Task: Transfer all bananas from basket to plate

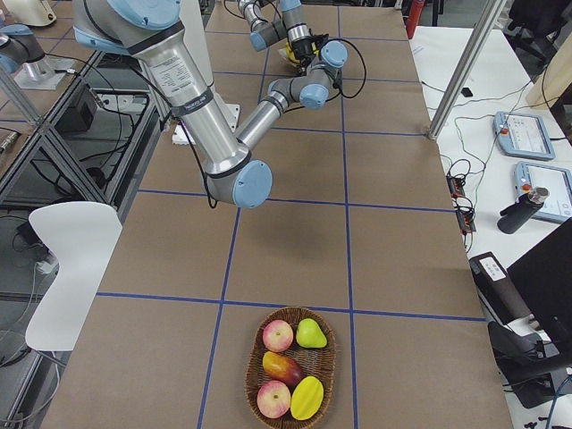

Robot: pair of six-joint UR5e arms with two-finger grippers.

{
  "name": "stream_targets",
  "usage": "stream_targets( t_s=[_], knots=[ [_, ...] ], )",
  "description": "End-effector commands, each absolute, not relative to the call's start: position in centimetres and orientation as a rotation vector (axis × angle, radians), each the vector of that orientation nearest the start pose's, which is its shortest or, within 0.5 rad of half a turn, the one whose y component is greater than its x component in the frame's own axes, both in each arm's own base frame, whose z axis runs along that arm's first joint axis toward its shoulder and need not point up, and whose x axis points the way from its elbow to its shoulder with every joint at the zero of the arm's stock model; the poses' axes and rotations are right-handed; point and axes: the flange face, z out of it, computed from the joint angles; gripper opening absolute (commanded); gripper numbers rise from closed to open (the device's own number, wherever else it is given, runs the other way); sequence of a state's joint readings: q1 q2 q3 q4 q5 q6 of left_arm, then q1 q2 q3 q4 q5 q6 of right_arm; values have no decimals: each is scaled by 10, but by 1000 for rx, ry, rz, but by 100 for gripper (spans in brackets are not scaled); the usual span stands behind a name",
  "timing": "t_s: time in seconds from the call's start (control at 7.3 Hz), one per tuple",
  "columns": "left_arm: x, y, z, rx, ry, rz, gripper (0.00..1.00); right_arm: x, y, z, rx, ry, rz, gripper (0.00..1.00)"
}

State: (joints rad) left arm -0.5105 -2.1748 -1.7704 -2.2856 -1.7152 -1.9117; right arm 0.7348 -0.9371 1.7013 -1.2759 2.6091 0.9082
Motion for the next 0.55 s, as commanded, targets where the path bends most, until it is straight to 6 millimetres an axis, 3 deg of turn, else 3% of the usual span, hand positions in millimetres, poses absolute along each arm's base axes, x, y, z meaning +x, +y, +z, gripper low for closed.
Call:
stream_targets(
  t_s=[0.0, 0.27, 0.41],
  knots=[
    [484, -405, 136, 11, 1543, -568, 100, -434, -447, 164, -106, -1341, -489, 0],
    [485, -406, 135, 12, 1545, -567, 100, -435, -445, 165, -115, -1340, -485, 0],
    [485, -405, 132, 10, 1549, -566, 90, -435, -445, 166, -117, -1339, -485, 0]
  ],
)
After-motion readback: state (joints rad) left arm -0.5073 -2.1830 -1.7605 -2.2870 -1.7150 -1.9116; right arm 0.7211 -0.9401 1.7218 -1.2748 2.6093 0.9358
